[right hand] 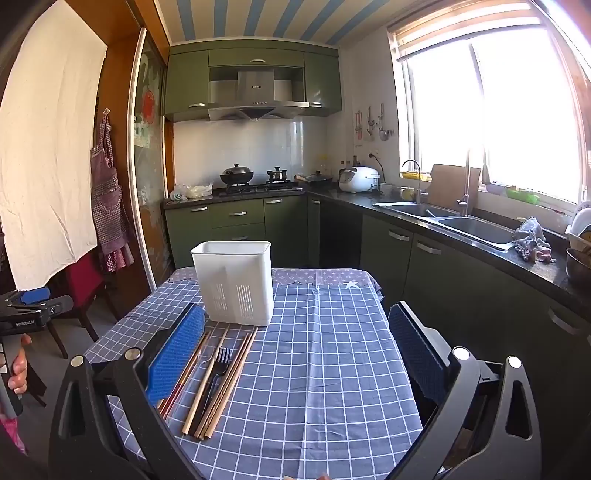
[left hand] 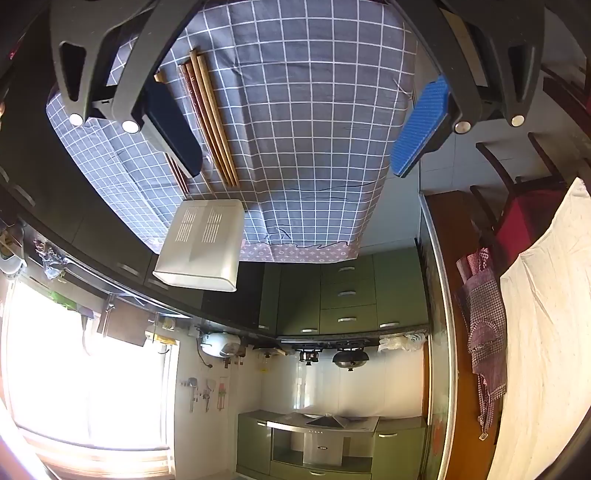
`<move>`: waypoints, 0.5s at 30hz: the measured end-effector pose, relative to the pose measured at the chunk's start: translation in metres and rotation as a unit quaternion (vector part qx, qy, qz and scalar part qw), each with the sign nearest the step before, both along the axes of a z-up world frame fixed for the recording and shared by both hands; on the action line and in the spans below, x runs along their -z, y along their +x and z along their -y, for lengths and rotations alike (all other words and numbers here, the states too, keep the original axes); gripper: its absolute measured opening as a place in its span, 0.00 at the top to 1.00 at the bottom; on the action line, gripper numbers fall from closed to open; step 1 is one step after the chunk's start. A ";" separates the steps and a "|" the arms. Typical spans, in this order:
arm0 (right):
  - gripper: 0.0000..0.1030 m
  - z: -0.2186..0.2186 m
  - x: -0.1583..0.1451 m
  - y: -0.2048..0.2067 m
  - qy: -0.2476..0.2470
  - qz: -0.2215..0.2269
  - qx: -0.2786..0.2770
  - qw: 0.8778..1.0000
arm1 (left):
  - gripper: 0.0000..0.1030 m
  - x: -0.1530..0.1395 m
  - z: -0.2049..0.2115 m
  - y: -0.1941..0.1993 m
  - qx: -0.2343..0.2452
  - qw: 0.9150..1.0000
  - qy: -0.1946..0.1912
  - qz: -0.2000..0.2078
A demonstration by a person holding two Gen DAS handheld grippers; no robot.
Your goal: Organize utensils
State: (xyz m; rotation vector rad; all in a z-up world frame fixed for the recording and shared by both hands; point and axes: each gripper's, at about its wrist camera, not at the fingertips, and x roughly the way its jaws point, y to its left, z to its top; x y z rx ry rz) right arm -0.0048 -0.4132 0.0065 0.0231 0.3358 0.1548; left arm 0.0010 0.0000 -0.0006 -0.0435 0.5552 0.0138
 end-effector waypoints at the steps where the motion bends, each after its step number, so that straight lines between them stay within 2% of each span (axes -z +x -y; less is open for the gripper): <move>1: 0.04 -0.001 0.000 0.000 -0.005 0.003 0.000 1.000 | 0.06 0.000 0.000 0.000 0.000 1.000 -0.001 0.000; 5: 0.04 0.000 -0.001 -0.001 -0.003 0.002 0.002 1.000 | 0.06 -0.001 -0.002 0.001 0.000 1.000 -0.005 -0.001; 11: 0.04 -0.002 -0.003 -0.004 -0.004 0.003 0.002 1.000 | 0.06 0.018 -0.008 0.000 -0.002 1.000 -0.004 -0.003; 15: 0.04 -0.001 -0.003 -0.006 -0.005 0.004 0.002 1.000 | 0.06 0.008 -0.006 0.000 -0.005 1.000 0.001 -0.007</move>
